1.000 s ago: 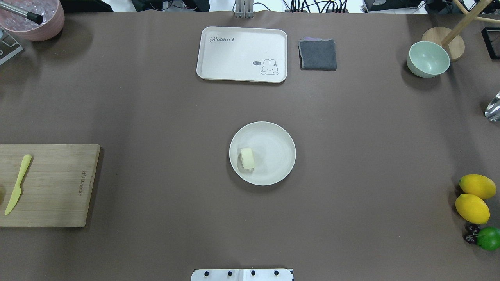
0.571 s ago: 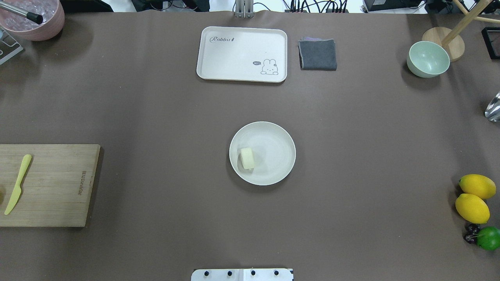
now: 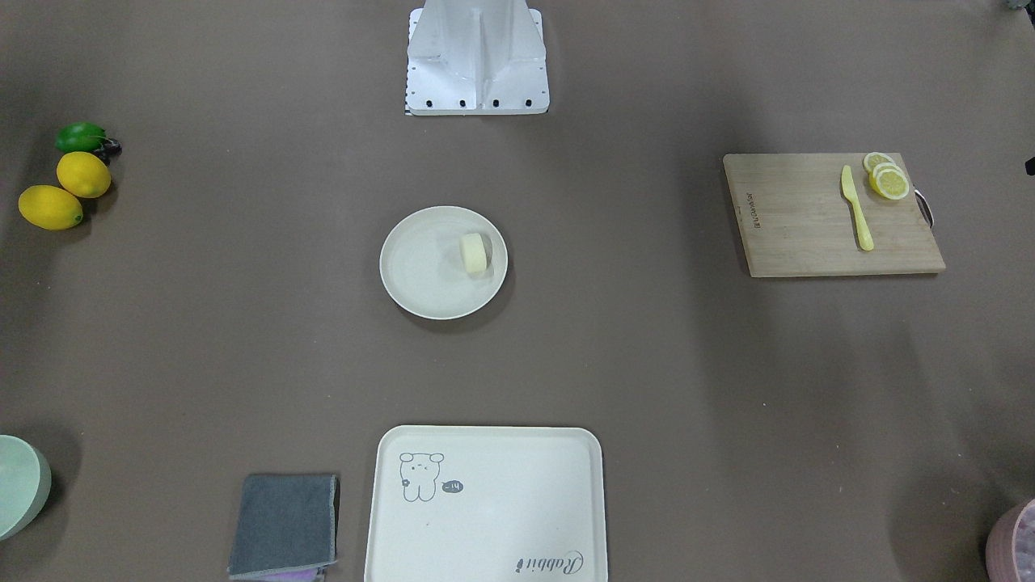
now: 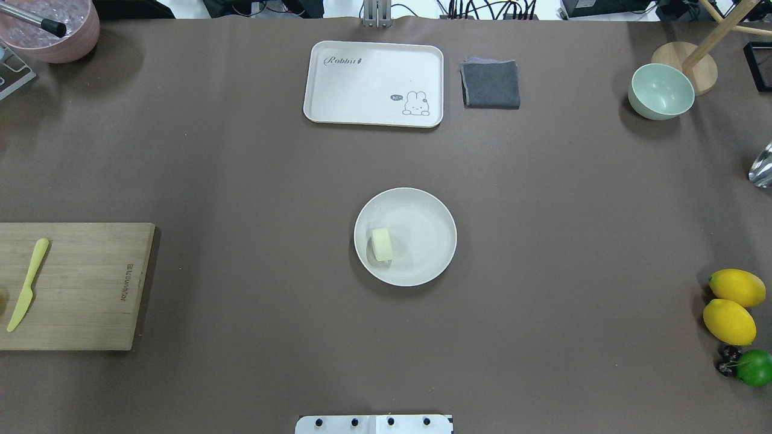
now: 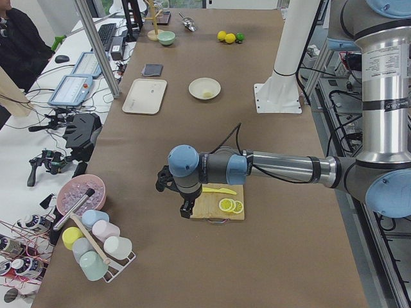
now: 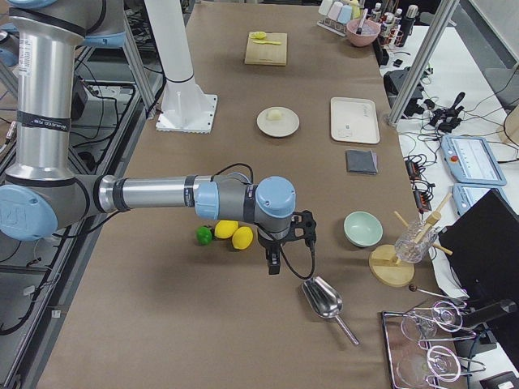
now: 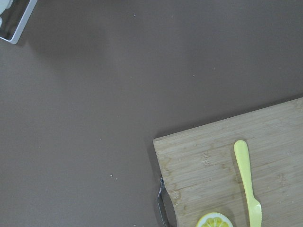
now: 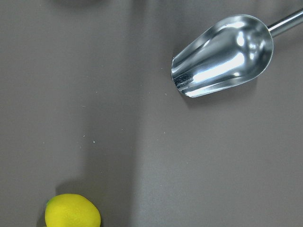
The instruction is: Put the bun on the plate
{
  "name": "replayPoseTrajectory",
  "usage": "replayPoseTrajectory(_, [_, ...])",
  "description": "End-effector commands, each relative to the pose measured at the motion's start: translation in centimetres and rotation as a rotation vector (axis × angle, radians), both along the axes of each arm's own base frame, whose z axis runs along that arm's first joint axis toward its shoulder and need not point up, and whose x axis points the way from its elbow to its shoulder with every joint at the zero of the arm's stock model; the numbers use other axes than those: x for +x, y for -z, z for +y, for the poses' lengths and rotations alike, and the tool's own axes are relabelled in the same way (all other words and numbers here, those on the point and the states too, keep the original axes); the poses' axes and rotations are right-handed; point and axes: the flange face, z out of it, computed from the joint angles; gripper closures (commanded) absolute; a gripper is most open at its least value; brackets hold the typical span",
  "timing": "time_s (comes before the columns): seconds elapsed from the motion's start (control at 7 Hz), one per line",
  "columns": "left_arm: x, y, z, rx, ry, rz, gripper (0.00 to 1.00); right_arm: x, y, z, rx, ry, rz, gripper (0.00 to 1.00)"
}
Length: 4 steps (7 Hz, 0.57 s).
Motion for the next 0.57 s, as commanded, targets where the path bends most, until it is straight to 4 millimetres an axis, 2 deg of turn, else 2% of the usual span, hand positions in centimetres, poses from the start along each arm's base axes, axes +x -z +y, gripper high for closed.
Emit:
replayPoseTrajectory(0.0, [0.7, -0.4, -2.7, -0.001, -0.014, -0.013, 0.02, 0.1, -0.9, 0.4, -0.006, 0.011, 0.013, 0.0])
replayPoseTrajectory(0.14, [0.1, -0.4, -2.6, 0.003, -0.003, -0.025, 0.02, 0.0, -1.0, 0.6, 0.005, 0.028, 0.017, 0.0])
replayPoseTrajectory(0.29, [-0.8, 0.6, -1.8, 0.022, 0.017, -0.026, 0.02, 0.4, -1.2, 0.6, 0.012, 0.033, 0.064, 0.0])
replayPoseTrajectory(0.43, [-1.8, 0.9, -1.2, 0.025, 0.039, -0.03, 0.02, 0.5, -1.7, 0.4, 0.003, 0.03, 0.086, 0.0])
